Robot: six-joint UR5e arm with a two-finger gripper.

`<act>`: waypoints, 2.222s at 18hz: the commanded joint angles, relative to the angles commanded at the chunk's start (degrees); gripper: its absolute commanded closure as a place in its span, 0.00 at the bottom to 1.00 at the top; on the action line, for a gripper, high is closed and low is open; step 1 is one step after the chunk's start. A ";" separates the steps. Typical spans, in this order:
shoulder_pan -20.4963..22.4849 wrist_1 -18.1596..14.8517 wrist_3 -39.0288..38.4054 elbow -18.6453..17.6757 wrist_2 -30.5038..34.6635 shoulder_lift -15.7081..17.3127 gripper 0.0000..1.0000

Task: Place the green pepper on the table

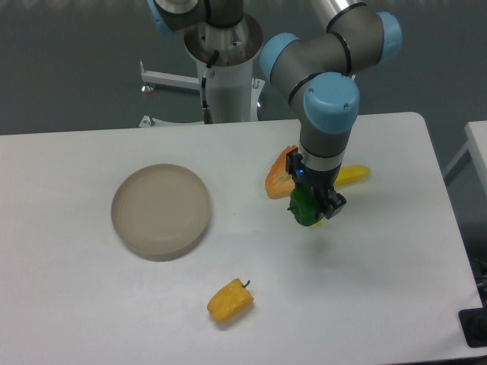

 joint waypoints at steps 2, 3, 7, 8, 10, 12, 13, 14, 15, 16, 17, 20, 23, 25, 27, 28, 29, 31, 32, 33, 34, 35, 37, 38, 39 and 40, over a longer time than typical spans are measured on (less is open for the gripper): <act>-0.09 0.17 -0.09 0.00 0.00 -0.09 0.88; -0.18 0.18 -0.26 0.09 -0.17 -0.17 0.88; -1.49 0.53 -1.23 -0.09 -1.14 -2.19 0.88; -2.45 0.61 -2.36 -0.96 -1.06 -2.72 0.89; -3.86 1.75 -5.18 -1.32 -0.97 -4.12 0.89; -4.74 2.63 -5.80 -1.49 -1.05 -4.66 0.89; -5.53 2.64 -6.58 -1.76 -1.05 -4.92 0.89; -5.97 2.64 -7.81 -1.93 -1.05 -5.62 0.87; -7.11 3.42 -9.39 -1.85 -0.97 -7.10 0.40; -7.12 4.47 -9.67 -1.93 -0.97 -7.21 0.00; -7.21 5.61 -9.84 -1.93 -0.97 -7.21 0.00; -7.12 6.33 -9.67 -1.76 -1.05 -6.77 0.00; -6.68 6.15 -9.49 -1.15 -1.05 -5.98 0.00; -5.81 5.98 -9.06 -0.88 -1.05 -4.84 0.00; -4.05 5.71 -8.70 -0.88 -1.05 -2.82 0.00; -3.26 5.45 -8.35 -0.88 -1.05 -1.94 0.00; -2.82 4.75 -8.00 -0.70 -1.05 -1.41 0.00; -1.85 0.55 -5.20 0.52 -0.53 -0.44 0.00; -1.67 -0.69 -4.40 1.14 -0.44 -0.44 0.00; -1.15 -1.83 -3.35 2.10 -0.53 -0.44 0.00; -1.06 -2.63 -2.82 2.81 -0.61 -0.44 0.00; -0.88 -3.68 -2.20 3.51 -0.53 -0.53 0.00; 0.34 -6.75 0.33 4.91 -0.44 -0.44 0.00; 0.44 -7.55 1.22 5.53 -0.35 -0.53 0.00; 0.53 -7.65 1.23 5.62 -0.35 -0.53 0.00; 0.70 -7.65 1.32 5.62 -0.35 -0.53 0.00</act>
